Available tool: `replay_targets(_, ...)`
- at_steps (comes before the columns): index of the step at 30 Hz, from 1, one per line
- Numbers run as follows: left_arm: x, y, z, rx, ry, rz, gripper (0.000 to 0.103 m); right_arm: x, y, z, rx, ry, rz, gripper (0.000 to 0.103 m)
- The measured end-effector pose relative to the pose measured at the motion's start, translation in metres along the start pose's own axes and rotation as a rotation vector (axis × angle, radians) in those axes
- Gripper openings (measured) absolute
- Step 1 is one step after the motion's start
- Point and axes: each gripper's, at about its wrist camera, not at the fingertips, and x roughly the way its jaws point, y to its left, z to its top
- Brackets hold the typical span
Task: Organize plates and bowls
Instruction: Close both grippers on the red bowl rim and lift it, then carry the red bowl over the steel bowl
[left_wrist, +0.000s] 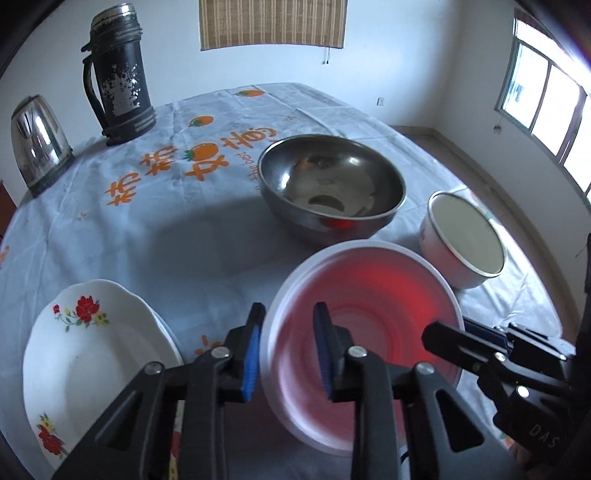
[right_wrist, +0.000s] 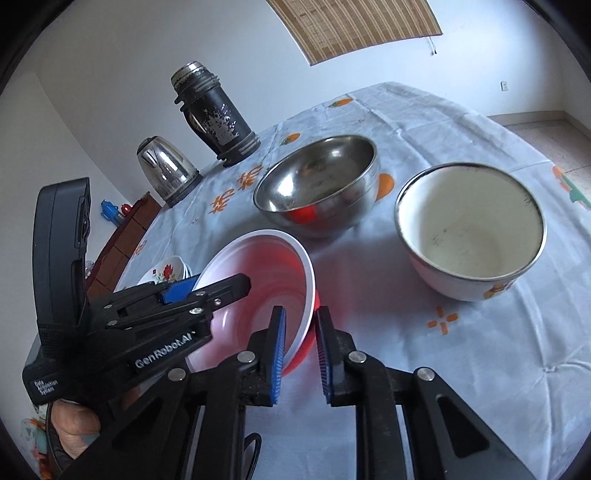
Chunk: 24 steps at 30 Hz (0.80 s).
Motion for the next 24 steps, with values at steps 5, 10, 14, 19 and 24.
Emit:
replay_targets(5, -0.016, -0.005, 0.01, -0.017, -0.046, -0.022, 0.018, -0.017, -0.002, 0.014, 0.009, -0.044, 0.026, 0.018)
replay_targets(10, -0.024, -0.01, 0.034, -0.015, -0.098, 0.003, 0.018, -0.028, 0.005, 0.042, -0.011, -0.104, 0.023, 0.018)
replay_targets(14, -0.022, -0.01, 0.054, -0.029, -0.142, 0.037, 0.018, -0.028, 0.008, 0.066, -0.034, -0.148, 0.012, 0.018)
replay_targets(19, -0.012, -0.013, 0.074, -0.04, -0.171, 0.08, 0.018, -0.019, 0.003, 0.082, -0.045, -0.172, 0.005, 0.018)
replay_targets(24, -0.002, -0.015, 0.087, -0.05, -0.176, 0.074, 0.018, -0.011, -0.01, 0.093, -0.02, -0.188, 0.011, 0.018)
